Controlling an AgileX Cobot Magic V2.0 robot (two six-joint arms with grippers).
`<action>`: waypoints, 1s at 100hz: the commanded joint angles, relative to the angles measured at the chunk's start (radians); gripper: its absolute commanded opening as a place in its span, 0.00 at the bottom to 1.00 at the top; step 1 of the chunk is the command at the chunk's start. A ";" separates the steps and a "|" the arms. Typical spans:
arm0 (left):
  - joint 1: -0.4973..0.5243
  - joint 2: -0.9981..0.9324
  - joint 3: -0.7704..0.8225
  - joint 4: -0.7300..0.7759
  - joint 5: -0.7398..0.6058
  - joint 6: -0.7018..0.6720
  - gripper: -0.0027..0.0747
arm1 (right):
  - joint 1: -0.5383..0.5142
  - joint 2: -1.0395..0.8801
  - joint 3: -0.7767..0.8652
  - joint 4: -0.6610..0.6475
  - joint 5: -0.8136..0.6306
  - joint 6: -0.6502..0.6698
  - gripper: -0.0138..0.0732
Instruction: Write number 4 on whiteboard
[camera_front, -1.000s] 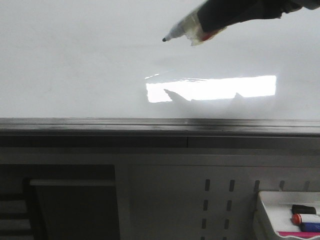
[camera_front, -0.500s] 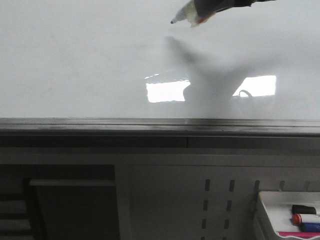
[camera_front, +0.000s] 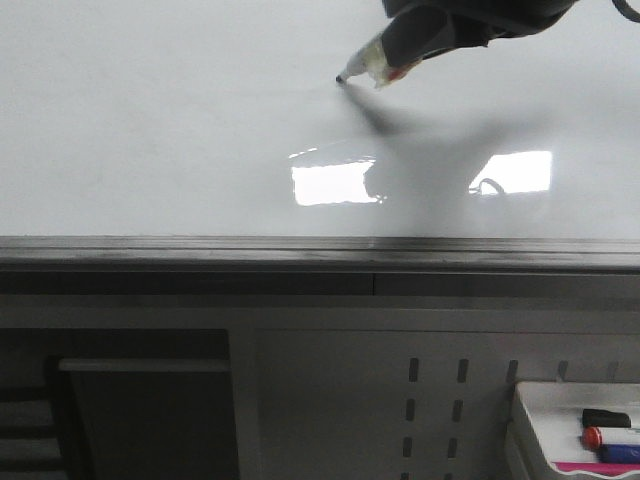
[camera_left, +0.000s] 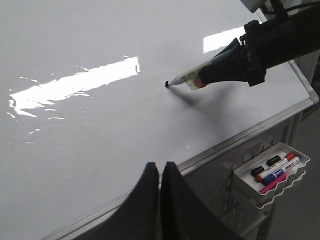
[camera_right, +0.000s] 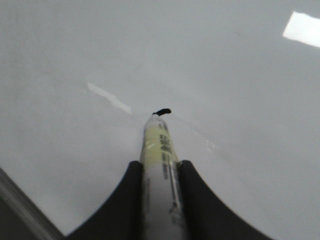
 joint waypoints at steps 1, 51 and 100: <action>0.003 0.008 -0.024 -0.038 -0.060 -0.010 0.01 | -0.007 -0.001 -0.027 0.029 0.022 -0.005 0.11; 0.003 0.008 -0.024 -0.038 -0.060 -0.010 0.01 | 0.032 0.026 -0.027 0.052 0.090 -0.005 0.11; 0.003 0.008 -0.024 -0.040 -0.073 -0.010 0.01 | -0.203 -0.066 -0.025 0.052 0.291 0.010 0.11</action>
